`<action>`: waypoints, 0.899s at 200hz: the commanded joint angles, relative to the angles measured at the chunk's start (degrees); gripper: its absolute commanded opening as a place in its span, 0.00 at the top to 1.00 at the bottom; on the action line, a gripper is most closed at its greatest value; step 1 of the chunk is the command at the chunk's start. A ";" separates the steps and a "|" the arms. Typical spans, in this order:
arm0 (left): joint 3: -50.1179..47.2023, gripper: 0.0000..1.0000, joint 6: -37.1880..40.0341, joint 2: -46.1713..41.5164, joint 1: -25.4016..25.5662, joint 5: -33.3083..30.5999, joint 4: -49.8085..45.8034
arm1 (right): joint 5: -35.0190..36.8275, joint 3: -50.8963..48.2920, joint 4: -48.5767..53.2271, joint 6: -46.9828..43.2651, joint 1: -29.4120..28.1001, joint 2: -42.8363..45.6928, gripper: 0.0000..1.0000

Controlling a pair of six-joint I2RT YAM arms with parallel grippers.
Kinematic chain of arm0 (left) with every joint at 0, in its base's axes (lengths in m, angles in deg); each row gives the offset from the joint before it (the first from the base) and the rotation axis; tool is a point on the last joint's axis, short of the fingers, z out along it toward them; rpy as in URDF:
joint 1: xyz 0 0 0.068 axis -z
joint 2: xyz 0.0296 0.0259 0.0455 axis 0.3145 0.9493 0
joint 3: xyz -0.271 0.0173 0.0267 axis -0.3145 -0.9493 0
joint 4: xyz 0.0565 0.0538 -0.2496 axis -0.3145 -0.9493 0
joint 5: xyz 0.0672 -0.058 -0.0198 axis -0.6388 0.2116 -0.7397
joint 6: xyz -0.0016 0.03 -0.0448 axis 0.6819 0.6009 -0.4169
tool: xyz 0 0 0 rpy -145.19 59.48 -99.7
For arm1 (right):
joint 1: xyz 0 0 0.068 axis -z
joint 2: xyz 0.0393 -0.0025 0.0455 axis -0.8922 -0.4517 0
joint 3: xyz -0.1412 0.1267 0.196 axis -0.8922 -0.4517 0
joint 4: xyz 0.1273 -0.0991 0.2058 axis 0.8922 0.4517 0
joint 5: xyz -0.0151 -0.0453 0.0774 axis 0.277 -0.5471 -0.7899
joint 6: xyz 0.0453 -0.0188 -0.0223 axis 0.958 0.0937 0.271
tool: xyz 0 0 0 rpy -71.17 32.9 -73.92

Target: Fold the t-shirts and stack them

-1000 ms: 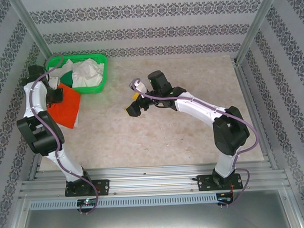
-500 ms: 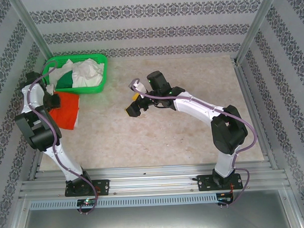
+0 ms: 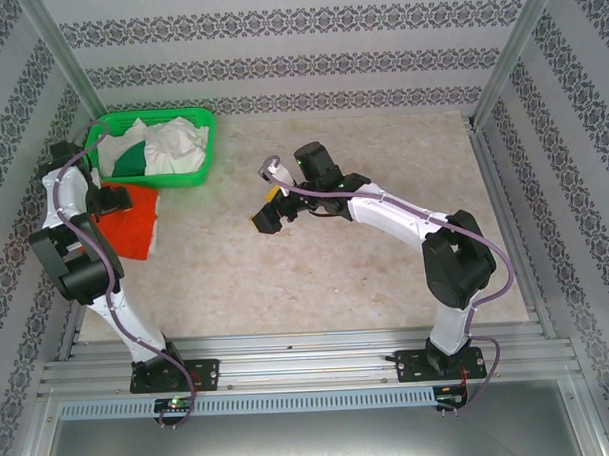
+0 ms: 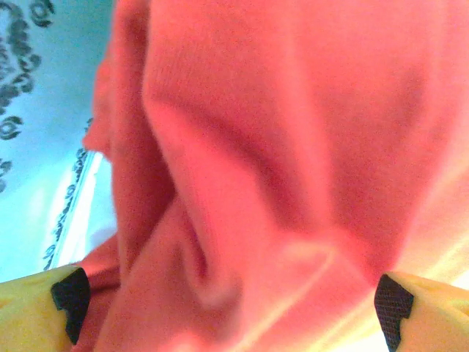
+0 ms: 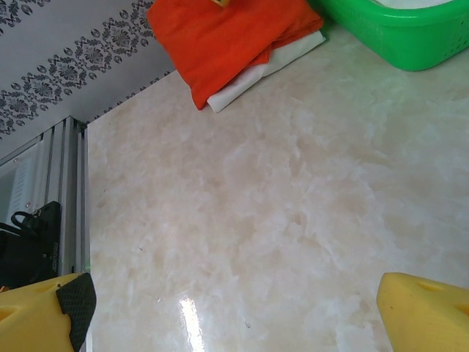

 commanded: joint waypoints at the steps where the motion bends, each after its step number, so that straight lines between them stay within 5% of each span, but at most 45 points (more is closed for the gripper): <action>1: -2.05 0.00 -3.91 -4.58 0.90 -2.04 0.50 | -0.44 1.10 -0.85 0.82 0.07 -0.82 0.02; 63: -10.91 0.00 -5.52 -9.70 4.43 -1.83 8.89 | -1.36 0.49 -1.81 1.70 0.03 -1.24 0.02; 142: -23.60 0.00 -8.81 -23.40 9.09 -13.35 22.44 | -1.74 -0.39 -2.63 2.42 -0.05 -1.51 0.02; 180: -27.05 0.00 -7.32 -25.15 11.92 -10.88 25.64 | -2.02 -0.23 -2.99 2.69 -0.04 -1.86 0.02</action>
